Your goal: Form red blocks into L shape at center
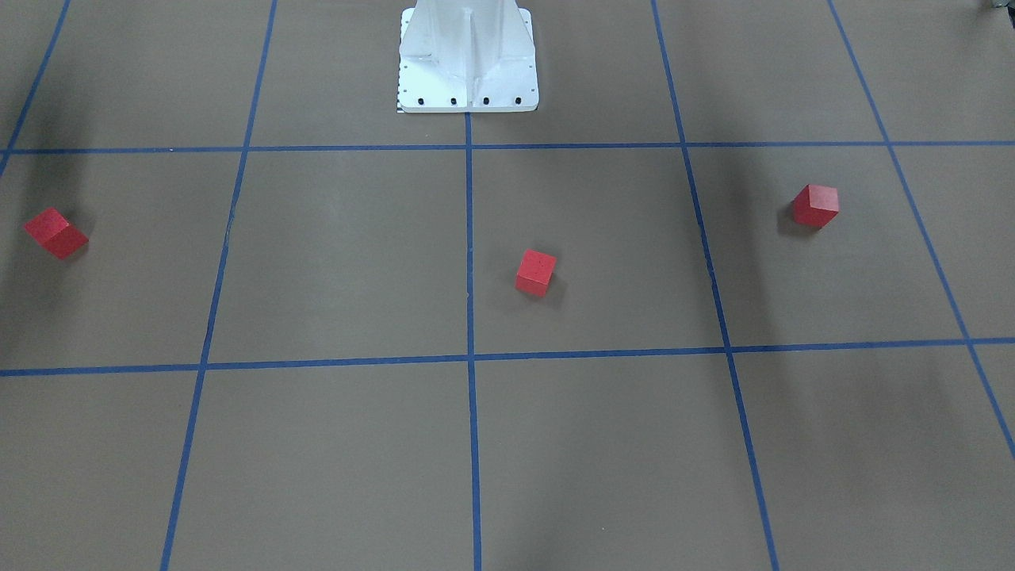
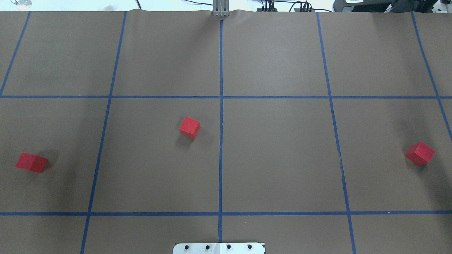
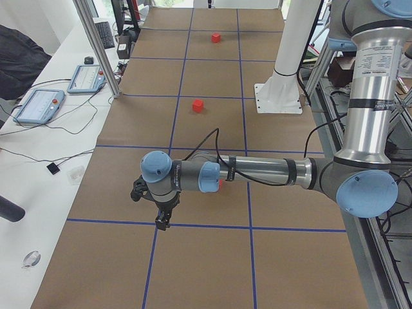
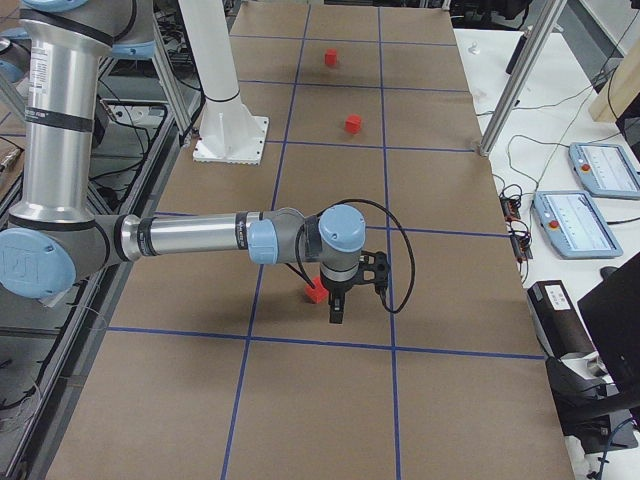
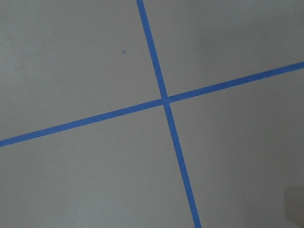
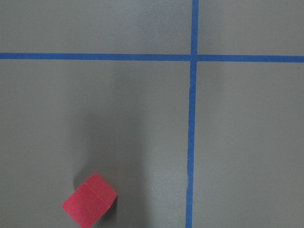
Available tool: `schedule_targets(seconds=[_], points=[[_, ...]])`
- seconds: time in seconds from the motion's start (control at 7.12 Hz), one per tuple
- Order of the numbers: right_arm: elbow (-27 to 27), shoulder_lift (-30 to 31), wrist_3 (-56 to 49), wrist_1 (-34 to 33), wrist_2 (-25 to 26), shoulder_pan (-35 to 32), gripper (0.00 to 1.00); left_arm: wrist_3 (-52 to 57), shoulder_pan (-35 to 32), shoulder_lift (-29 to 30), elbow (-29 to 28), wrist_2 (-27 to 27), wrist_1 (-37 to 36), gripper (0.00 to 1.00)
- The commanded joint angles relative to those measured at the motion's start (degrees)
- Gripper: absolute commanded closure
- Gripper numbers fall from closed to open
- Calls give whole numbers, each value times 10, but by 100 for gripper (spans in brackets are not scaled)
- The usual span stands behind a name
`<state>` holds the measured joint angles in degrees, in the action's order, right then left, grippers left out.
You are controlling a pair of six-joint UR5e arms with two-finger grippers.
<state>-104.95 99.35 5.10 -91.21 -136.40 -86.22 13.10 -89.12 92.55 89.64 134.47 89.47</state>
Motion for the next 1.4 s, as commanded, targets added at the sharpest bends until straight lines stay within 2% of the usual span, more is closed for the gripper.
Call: schedule_targets(seconds=[0.0, 0.42, 0.56, 0.98, 1.26], points=[[1, 0, 1, 0, -1, 0, 1, 1, 0, 0, -1, 0, 1, 0], [4, -1, 2, 0, -2, 0, 1, 2, 0, 10, 2, 2, 0, 0], [5, -2, 2, 0, -2, 0, 1, 3, 1, 11, 18, 3, 3, 0], [4, -4, 3, 0, -6, 0, 1, -44, 12, 27, 33, 3, 90, 0], [4, -6, 3, 0, -6, 0, 1, -64, 37, 48, 74, 2, 91, 0]])
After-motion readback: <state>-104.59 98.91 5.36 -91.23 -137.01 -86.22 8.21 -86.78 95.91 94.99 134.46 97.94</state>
